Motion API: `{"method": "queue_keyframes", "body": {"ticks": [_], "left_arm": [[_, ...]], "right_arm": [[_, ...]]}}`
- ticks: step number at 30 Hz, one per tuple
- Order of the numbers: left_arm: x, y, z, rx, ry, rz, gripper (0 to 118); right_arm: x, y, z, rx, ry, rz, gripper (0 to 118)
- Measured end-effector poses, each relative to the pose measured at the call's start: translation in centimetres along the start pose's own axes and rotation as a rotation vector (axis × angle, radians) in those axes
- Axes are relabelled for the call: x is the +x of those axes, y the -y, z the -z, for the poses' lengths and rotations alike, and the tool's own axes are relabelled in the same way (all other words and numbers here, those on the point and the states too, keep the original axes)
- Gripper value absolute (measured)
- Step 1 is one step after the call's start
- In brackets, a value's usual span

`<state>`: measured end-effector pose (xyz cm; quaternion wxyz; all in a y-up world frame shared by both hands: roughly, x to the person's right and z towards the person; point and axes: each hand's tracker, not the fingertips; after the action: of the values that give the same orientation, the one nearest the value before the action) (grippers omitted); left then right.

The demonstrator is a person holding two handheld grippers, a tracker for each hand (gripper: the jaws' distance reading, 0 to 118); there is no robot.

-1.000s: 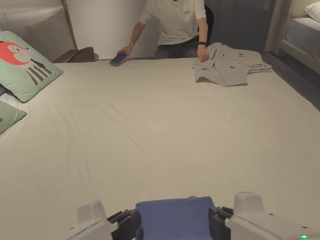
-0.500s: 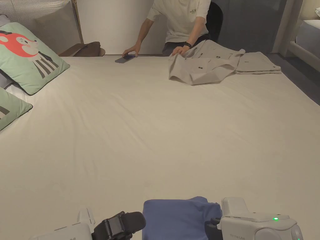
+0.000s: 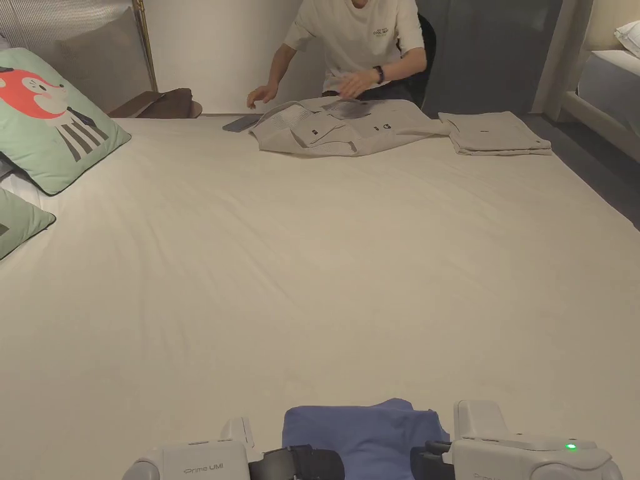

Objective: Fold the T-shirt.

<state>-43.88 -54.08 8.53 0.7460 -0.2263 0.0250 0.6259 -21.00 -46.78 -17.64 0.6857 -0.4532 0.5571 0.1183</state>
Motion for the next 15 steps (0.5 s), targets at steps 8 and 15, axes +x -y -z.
{"method": "queue_keyframes", "body": {"ticks": [8, 15], "left_arm": [[-2.0, -2.1, -8.9, 0.157, -0.027, 0.023, 21], [-4.6, -4.8, -24.4, 0.394, -0.166, -0.026, 21]], "right_arm": [[-2.7, -3.0, -2.0, 0.103, -0.049, -0.012, 0], [-7.0, -5.1, -0.6, 0.115, -0.076, -0.043, 0]]}}
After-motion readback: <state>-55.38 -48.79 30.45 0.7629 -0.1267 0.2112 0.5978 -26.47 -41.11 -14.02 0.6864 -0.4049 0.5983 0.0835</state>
